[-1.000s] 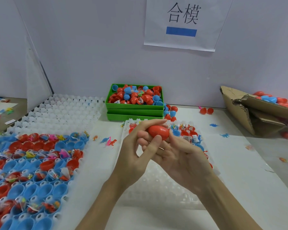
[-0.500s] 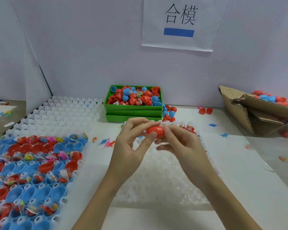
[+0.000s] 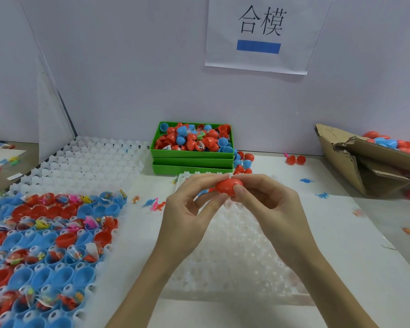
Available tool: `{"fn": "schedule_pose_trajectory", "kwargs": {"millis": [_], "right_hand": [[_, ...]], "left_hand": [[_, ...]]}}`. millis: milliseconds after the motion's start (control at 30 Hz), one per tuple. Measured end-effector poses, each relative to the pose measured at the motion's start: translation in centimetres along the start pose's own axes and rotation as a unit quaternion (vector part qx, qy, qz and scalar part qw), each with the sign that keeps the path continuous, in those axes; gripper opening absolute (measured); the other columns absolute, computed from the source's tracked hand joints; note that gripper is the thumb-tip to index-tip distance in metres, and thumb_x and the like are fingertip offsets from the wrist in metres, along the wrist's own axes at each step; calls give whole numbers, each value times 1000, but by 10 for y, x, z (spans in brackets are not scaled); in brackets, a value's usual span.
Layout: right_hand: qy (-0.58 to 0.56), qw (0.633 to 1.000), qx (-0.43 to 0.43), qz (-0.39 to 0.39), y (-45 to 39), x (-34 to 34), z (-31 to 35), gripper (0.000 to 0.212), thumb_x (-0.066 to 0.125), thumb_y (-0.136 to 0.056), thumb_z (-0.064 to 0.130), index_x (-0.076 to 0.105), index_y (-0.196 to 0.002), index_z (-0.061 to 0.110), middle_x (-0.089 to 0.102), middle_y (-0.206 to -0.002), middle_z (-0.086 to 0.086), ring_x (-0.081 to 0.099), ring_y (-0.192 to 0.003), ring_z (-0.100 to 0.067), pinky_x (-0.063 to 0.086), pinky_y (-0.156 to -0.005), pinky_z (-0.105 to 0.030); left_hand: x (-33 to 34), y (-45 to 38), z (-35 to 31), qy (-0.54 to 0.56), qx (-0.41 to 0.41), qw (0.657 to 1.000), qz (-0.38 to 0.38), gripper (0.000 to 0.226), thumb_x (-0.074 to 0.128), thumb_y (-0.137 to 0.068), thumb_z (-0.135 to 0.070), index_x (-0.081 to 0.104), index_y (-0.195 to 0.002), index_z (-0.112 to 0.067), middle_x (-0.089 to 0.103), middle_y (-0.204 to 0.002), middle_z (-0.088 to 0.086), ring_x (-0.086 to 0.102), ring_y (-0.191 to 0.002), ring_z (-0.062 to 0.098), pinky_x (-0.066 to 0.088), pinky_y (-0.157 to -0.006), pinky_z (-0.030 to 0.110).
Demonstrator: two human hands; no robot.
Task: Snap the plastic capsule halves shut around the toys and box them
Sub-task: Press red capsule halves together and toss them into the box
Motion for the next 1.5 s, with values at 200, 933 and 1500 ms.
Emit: {"fn": "schedule_pose_trajectory", "kwargs": {"millis": [200,933,1500], "right_hand": [[-4,998,-60,-19,6,4,14,30,74,-86,29,74,-113,17,78,-101,8,75,-100,-17,59,-85,-19],[-114,992,8,-52,15,17,-11,23,81,-84,31,75,-105,22,78,-105,0,74,-107,-20,58,-88,-20],[-416,870,196,179,19,59,-22,52,85,-83,27,70,-125,-2,71,-120,-18,69,-118,-28,57,-95,-31]], "left_hand": [[-2,2,-4,23,14,1000,-4,33,71,-95,-15,73,-128,-20,72,-125,-5,64,-126,22,57,-95,23],[2,13,-12,-133,45,987,-72,50,72,-93,-24,61,-142,-23,64,-142,-15,56,-136,3,48,-110,24],[14,9,-16,-26,26,999,19,35,64,-100,-24,62,-135,-24,67,-137,-7,56,-137,23,50,-111,41]]}}
Point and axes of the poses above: each hand's wrist, its own y-axis away from the middle knuckle, its own x-axis out of the palm, z = x × y, the point moved 10 cm from there along -y, towards the middle knuckle
